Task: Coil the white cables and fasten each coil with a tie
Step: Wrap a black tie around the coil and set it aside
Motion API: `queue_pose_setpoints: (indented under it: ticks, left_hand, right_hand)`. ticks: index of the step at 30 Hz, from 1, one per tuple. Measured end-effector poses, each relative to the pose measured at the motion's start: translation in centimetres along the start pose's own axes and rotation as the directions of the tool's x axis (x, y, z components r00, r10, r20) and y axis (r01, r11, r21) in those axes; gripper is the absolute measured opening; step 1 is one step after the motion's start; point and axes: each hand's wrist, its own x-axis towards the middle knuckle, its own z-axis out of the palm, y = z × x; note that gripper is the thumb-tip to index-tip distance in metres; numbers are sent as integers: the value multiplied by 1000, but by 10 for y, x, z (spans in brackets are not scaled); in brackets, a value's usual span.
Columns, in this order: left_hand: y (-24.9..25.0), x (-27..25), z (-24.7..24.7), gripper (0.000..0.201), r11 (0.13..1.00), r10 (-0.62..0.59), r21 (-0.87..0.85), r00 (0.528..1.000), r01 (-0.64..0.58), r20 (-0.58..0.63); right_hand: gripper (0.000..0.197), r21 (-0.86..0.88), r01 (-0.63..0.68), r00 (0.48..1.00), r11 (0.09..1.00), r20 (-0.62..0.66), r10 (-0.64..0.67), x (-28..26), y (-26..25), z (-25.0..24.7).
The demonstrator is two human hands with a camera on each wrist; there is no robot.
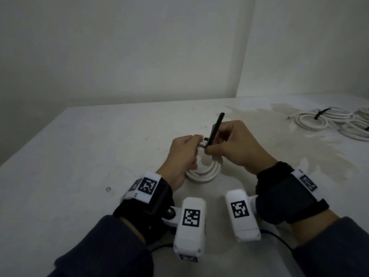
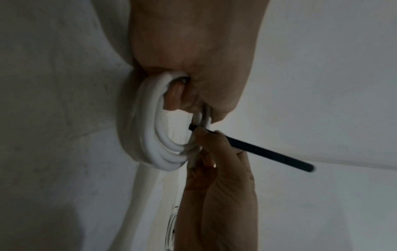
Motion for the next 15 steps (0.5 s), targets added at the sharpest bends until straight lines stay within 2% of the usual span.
queue_pose_setpoints:
  ticks: [4, 7, 11, 15]
  left_hand:
    - [4, -1, 2, 30, 996, -54, -75, 998, 57, 39]
    - [4, -3, 0, 31, 995, -56, -83, 997, 61, 61]
    - [3, -5, 0, 31, 997, 10, -77, 1000, -9, 19]
    - [4, -6, -2, 32, 994, 103, -21, 994, -104, -44]
  right_hand:
    - [29, -14, 94, 995, 995, -24, -94, 1, 2, 2]
    - [28, -6, 98, 995, 995, -8, -98, 1, 5, 4]
    - [17, 72, 105, 994, 992, 12, -107, 0, 7, 2]
    - [7, 282, 116, 992, 953, -80, -97, -4, 5, -2]
